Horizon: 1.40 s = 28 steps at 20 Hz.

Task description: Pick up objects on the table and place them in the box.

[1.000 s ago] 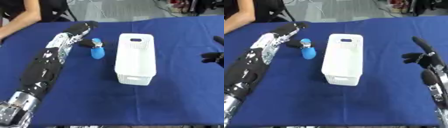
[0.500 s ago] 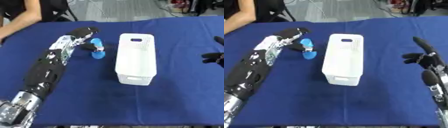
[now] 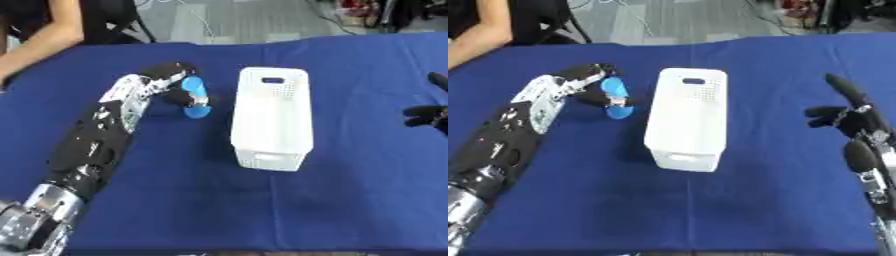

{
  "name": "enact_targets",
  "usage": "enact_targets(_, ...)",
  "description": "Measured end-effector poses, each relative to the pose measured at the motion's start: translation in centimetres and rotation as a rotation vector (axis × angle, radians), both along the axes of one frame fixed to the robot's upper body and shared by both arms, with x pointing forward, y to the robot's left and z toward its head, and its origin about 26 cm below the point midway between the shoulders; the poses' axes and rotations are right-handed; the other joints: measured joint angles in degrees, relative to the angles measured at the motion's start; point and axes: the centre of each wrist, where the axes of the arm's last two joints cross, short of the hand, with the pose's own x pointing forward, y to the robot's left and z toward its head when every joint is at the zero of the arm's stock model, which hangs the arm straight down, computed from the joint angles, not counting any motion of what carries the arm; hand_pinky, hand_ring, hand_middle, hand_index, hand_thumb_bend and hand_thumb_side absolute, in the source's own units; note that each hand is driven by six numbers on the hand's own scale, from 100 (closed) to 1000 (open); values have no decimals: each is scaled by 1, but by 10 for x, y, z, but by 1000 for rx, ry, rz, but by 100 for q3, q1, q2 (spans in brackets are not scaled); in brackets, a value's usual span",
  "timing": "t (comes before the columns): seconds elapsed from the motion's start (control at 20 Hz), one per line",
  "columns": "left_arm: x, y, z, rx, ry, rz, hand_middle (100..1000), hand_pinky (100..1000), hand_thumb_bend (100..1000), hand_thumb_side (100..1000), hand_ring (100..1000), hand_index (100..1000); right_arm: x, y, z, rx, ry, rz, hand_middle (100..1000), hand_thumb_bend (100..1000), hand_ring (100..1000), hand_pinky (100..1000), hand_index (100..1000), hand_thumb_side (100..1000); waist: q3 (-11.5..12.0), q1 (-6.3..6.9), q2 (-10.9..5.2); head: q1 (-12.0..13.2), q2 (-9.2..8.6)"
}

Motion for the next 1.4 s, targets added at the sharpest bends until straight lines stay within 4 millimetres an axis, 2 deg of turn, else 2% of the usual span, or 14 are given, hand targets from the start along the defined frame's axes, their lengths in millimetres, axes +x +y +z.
enact_targets(0.35, 0, -3, -3, -26, 36, 6, 788, 613, 1000, 708, 698, 900, 0, 0, 0, -1, 0, 1, 989, 536, 735, 673, 1000, 968, 0, 0, 0, 0, 0)
enact_targets(0.45, 0, -3, -3, -27, 41, 9, 782, 604, 979, 687, 688, 900, 0, 0, 0, -1, 0, 1, 989, 536, 735, 673, 1000, 968, 0, 0, 0, 0, 0)
enact_targets(0.5, 0, -3, -3, -26, 43, 11, 774, 588, 868, 654, 643, 900, 0, 0, 0, -1, 0, 1, 989, 535, 735, 674, 1000, 967, 0, 0, 0, 0, 0)
enact_targets(0.55, 0, -3, -3, -26, 44, 12, 775, 590, 892, 662, 651, 899, 0, 0, 0, -1, 0, 1, 989, 536, 735, 674, 1000, 968, 0, 0, 0, 1, 0)
enact_targets(0.6, 0, -3, -3, -26, 46, 14, 766, 580, 782, 630, 616, 898, 0, 0, 0, -1, 0, 1, 989, 536, 735, 674, 1000, 968, 0, 0, 0, 1, 0)
enact_targets(0.65, 0, -3, -3, -26, 46, 16, 766, 580, 782, 630, 616, 898, 0, 0, 0, -1, 0, 1, 989, 536, 735, 674, 1000, 968, 0, 0, 0, 1, 0)
enact_targets(0.7, 0, -3, -3, -26, 44, 19, 759, 564, 666, 595, 604, 895, 0, 0, 0, -1, 0, 1, 989, 536, 735, 674, 1000, 968, 0, 0, 0, 1, 0)
enact_targets(0.75, 0, -3, -3, -26, 43, 22, 758, 563, 648, 588, 602, 895, 0, 0, 0, -1, 0, 1, 989, 536, 735, 674, 1000, 968, 0, 0, 0, 1, 0)
enact_targets(0.8, 0, -3, -3, -25, 41, 25, 750, 544, 429, 525, 587, 890, 0, 0, 0, -1, 0, 1, 989, 536, 735, 674, 1000, 968, 0, 0, 0, 1, 0)
enact_targets(0.95, 0, -3, -3, -28, 30, 39, 715, 478, 100, 510, 552, 871, 0, 0, 0, -1, 0, 1, 989, 537, 735, 674, 1000, 968, 0, 0, 0, 1, 0)
enact_targets(1.05, 0, -4, -4, -34, 16, 53, 703, 445, 100, 518, 537, 861, 0, 0, 0, -1, 0, 1, 989, 537, 735, 674, 1000, 967, 0, 0, 0, 1, 0)
enact_targets(1.1, 0, -4, -4, -39, 7, 60, 651, 352, 100, 507, 480, 805, 0, 0, 0, -1, 0, 1, 989, 536, 735, 674, 1000, 967, 0, 0, 0, 1, 0)
enact_targets(1.25, 0, -6, -4, -61, -23, 80, 551, 245, 100, 470, 389, 689, 0, 0, 0, -1, 0, 1, 989, 536, 735, 674, 1000, 967, 0, 0, 0, 1, 0)
enact_targets(1.4, 0, -6, -4, -89, -56, 92, 397, 100, 100, 432, 226, 485, 0, 0, 0, -1, 0, 1, 989, 536, 735, 674, 1000, 967, 0, 0, 0, 1, 0)
